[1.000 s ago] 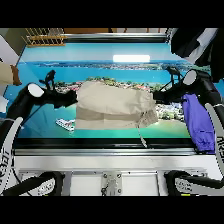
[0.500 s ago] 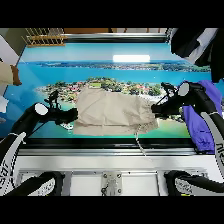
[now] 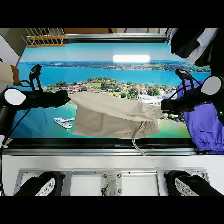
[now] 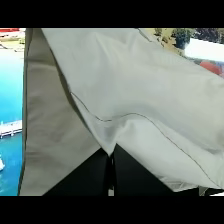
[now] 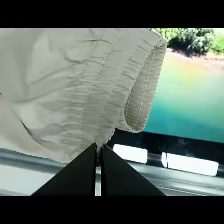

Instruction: Fold the clothes and pants, and hang the long-sleeved shirts on hangers.

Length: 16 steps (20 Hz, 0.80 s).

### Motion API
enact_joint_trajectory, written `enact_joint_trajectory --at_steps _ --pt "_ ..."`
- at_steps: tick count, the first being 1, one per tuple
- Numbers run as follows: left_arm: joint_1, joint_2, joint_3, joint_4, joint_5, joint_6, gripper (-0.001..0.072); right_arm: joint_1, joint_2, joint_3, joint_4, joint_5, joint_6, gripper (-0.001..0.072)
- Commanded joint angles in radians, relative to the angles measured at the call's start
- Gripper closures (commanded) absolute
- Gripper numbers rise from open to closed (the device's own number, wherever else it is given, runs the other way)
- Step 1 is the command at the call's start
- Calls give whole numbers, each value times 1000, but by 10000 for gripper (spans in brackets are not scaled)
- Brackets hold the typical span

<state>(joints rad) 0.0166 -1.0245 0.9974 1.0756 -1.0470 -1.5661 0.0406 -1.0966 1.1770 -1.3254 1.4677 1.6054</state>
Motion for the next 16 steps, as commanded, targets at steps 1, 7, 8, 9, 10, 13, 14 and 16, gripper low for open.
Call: enact_joint_trajectory --at_steps 1,7,8,9,10,13,14,16 --pt "32 72 -95 25 -60 -1 700 6 40 -112 -4 30 18 701" --pt "62 59 -375 28 87 60 701 83 41 -379 4 -134 19 701" --pt "62 37 -397 28 109 60 700 96 40 -407 3 -148 19 701" --pt "62 13 -414 27 124 60 700 101 40 -433 0 -164 19 701" --pt "62 -11 -424 24 125 60 700 101 40 -451 0 -180 19 700" --pt "62 -61 -426 22 107 69 700 101 40 -465 0 -237 19 700" --pt "62 -68 -426 22 97 70 700 101 40 -465 1 -251 19 700" --pt "62 -71 -426 22 71 70 700 101 40 -465 1 -256 19 690"
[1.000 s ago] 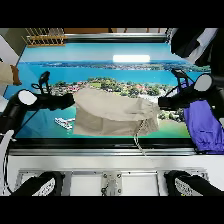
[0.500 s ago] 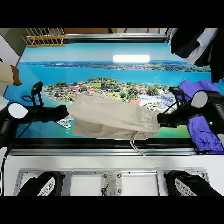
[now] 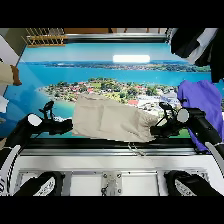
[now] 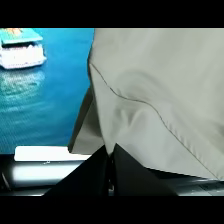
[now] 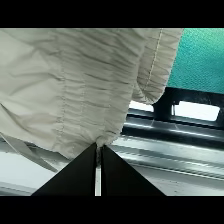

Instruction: Fold the clothes and pants, and hang the long-sleeved shirts on hangers.

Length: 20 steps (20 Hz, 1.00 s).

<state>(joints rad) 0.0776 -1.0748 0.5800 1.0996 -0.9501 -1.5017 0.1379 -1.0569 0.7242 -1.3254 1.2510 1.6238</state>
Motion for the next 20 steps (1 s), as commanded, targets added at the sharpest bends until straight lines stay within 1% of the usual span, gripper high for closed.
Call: enact_joint_trajectory --at_steps 1,2,3,4,5,7,8,9,10,12,13,15,16,17,18,20 --pt "1 -10 -9 -2 -33 5 698 3 0 -12 3 -40 0 688" --pt "1 10 -9 -2 -32 5 552 3 1 -12 10 -41 0 628" --pt "1 40 -6 -2 -29 5 308 3 1 -10 24 -48 0 380" --pt "1 79 5 -2 -30 5 267 2 2 -1 29 -48 0 155" --pt "1 119 24 0 -40 5 265 -2 4 19 29 -45 -1 111" --pt "1 205 72 -1 -77 1 265 -42 31 75 27 -15 -2 111" --pt "1 241 92 -2 -91 0 266 -87 50 102 29 -10 -14 98" --pt "1 276 111 -2 -103 -21 266 -142 64 119 29 -11 -27 -6" --pt "1 304 122 -2 -107 -43 279 -214 68 124 47 -9 -51 -5" --pt "1 354 126 -4 -104 -59 663 -358 46 109 145 1 -148 -5" --pt "1 370 125 -5 -105 -59 700 -428 24 87 231 2 -225 -5" --pt "1 388 125 -27 -104 -59 700 -513 -33 32 383 -4 -399 -5" --pt "1 391 123 -39 -101 -58 700 -529 -69 6 430 -18 -480 -5" --pt "1 391 123 -57 -102 -59 700 -529 -105 -8 445 -31 -547 -5" --pt "1 391 123 -74 -102 -58 700 -524 -148 -11 453 -41 -593 -5" --pt "1 391 123 -82 -103 -59 700 -520 -222 -11 529 -45 -683 -5"
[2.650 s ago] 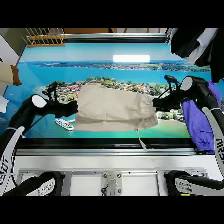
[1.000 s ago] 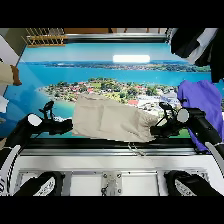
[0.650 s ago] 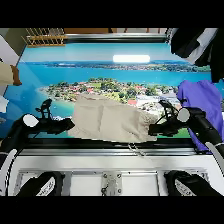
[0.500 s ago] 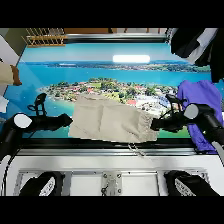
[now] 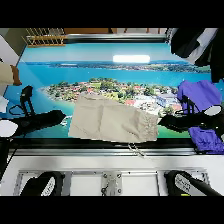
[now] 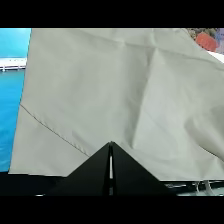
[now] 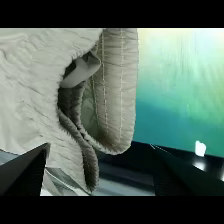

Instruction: Fold the clothes and pants, and hang the long-sleeved shirts on hangers.

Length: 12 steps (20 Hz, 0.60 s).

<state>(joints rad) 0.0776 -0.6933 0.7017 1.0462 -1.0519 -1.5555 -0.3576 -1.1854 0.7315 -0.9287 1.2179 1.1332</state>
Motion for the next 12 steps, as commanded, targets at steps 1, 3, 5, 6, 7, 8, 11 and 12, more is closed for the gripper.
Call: enact_joint_trajectory --at_steps 1,3,5,6,7,8,11,12 --pt "1 10 2 -29 -2 -5 700 -24 -122 -18 172 -10 -241 -5" --pt "1 10 2 -29 -8 -6 700 -24 -161 -18 187 -14 -276 -5" --pt "1 10 2 -29 -23 -14 700 -26 -182 -18 163 -28 -277 -5" --pt "1 10 2 -29 -27 -16 700 -26 -186 -18 159 -36 -277 -5" --pt "1 10 2 -29 -29 -16 700 -26 -189 -18 158 -40 -277 -5" --pt "1 10 2 -29 -28 -16 700 -26 -191 -18 159 -43 -277 -5" --pt "1 10 2 -29 -27 -16 700 -22 -211 -18 163 -40 -277 -5" --pt "1 10 2 -29 -28 -16 700 -21 -222 -18 163 -40 -277 -5"
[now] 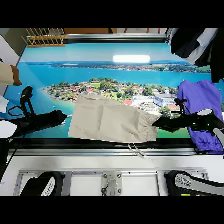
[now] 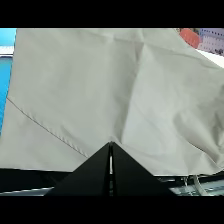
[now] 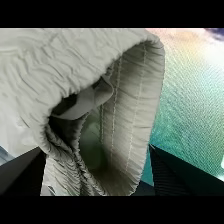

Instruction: Fold the clothes and pants, and hang the long-sleeved shirts on hangers.

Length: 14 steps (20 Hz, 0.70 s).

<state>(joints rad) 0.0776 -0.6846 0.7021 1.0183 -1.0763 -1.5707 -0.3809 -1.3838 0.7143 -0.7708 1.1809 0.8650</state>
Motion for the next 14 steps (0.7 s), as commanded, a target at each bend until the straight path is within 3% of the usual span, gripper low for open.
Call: enact_joint_trajectory --at_steps 1,14 --pt "1 1 1 -1 -4 -1 699 3 -35 0 6 -3 -9 -5" --pt "1 1 1 -2 -6 -1 700 172 -114 1 150 5 -27 0"
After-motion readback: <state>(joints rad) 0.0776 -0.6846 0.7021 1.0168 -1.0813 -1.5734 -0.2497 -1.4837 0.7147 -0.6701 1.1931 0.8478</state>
